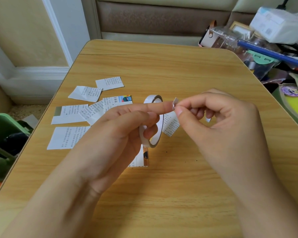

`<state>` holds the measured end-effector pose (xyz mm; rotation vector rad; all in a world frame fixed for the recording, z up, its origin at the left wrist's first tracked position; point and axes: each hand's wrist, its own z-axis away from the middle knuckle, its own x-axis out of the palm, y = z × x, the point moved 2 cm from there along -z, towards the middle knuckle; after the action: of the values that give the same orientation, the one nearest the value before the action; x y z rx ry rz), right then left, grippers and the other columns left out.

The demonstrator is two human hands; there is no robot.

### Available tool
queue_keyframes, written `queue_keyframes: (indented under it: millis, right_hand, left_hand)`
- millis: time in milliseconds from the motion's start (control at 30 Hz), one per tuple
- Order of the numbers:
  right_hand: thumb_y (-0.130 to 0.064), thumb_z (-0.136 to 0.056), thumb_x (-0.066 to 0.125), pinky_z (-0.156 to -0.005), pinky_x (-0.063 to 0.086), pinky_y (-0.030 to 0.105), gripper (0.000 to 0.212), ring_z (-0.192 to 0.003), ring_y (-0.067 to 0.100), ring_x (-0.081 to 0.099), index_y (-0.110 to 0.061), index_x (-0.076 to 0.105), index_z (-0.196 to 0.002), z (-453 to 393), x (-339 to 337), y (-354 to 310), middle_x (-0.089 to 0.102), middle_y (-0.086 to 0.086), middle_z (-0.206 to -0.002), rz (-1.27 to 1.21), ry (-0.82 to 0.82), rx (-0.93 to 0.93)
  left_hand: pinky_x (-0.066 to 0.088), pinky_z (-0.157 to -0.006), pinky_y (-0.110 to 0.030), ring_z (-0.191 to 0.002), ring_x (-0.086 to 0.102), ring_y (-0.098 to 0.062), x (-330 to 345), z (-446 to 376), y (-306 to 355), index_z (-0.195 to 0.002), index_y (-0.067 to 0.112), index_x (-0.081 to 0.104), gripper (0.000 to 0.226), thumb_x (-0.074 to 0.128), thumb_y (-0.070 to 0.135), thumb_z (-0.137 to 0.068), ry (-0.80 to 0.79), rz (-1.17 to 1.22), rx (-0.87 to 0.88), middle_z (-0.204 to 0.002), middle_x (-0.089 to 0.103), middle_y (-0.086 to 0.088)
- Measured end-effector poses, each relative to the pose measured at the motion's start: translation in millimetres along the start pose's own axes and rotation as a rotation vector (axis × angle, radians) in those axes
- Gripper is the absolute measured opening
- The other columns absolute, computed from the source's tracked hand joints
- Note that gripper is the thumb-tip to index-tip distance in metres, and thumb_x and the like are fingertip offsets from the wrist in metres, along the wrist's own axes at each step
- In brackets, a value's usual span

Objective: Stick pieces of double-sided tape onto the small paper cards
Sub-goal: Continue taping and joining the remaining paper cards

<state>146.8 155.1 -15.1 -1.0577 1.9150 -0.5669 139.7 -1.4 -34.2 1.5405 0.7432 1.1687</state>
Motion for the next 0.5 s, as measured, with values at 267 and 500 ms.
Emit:
queue_keyframes:
  millis: [267, 500]
  right_hand:
    - [-0.018, -0.076, 0.067, -0.057, 0.042, 0.016, 0.01, -0.058, 0.005, 0.055, -0.022, 0.07, -0.068, -0.8, 1.7, 1.2, 0.066, -0.002, -0.066, -0.23, -0.006, 0.197]
    - [-0.024, -0.075, 0.07, -0.065, 0.048, 0.028, 0.003, -0.068, 0.014, 0.059, -0.023, 0.073, -0.073, -0.7, -2.3, 2.9, 0.07, 0.0, -0.072, -0.275, -0.049, 0.226]
  left_hand:
    - [0.038, -0.063, -0.023, -0.06, 0.042, -0.008, -1.9, -1.8, -3.3, -0.096, 0.014, 0.077, 0.035, 0.057, 0.024, -0.069, -0.066, 0.057, -0.008, -0.068, 0.048, 0.008]
    - [0.037, -0.063, -0.022, -0.061, 0.04, -0.009, 0.6, -0.8, -0.5, -0.092, 0.016, 0.078, 0.033, 0.058, 0.011, -0.066, -0.02, 0.042, -0.006, -0.066, 0.049, 0.008]
